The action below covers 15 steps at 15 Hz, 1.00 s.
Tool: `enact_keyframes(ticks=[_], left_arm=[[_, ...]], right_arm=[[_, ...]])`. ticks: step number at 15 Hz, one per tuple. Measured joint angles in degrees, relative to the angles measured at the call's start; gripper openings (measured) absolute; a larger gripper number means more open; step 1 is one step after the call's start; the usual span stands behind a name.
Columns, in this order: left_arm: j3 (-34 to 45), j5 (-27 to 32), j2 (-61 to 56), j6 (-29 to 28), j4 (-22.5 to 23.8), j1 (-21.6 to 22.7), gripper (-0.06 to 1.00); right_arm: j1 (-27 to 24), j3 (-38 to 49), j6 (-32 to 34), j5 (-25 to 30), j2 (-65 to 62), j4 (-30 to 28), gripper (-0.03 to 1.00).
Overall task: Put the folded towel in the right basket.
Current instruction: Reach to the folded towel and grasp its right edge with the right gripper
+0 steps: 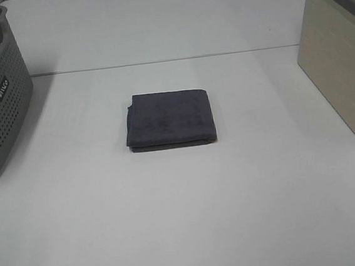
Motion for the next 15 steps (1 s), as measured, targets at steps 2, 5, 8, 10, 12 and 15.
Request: enact_keyframes(ticks=[2, 5, 8, 10, 12, 15], left_arm=[[0.0, 0.0, 0.0, 0.0, 0.0, 0.0, 0.98], [0.0, 0.0, 0.0, 0.0, 0.0, 0.0, 0.98], [0.0, 0.0, 0.0, 0.0, 0.0, 0.0, 0.98], [0.0, 0.0, 0.0, 0.0, 0.0, 0.0, 0.98], [0.0, 0.0, 0.0, 0.0, 0.0, 0.0, 0.98], [0.0, 0.0, 0.0, 0.0, 0.0, 0.0, 0.98]], right_arm=[[0.0, 0.0, 0.0, 0.0, 0.0, 0.0, 0.77], [0.0, 0.0, 0.0, 0.0, 0.0, 0.0, 0.77], [0.0, 0.0, 0.0, 0.0, 0.0, 0.0, 0.77], [0.0, 0.0, 0.0, 0.0, 0.0, 0.0, 0.77], [0.0, 0.0, 0.0, 0.0, 0.0, 0.0, 0.77], [0.0, 0.0, 0.0, 0.0, 0.0, 0.0, 0.77]])
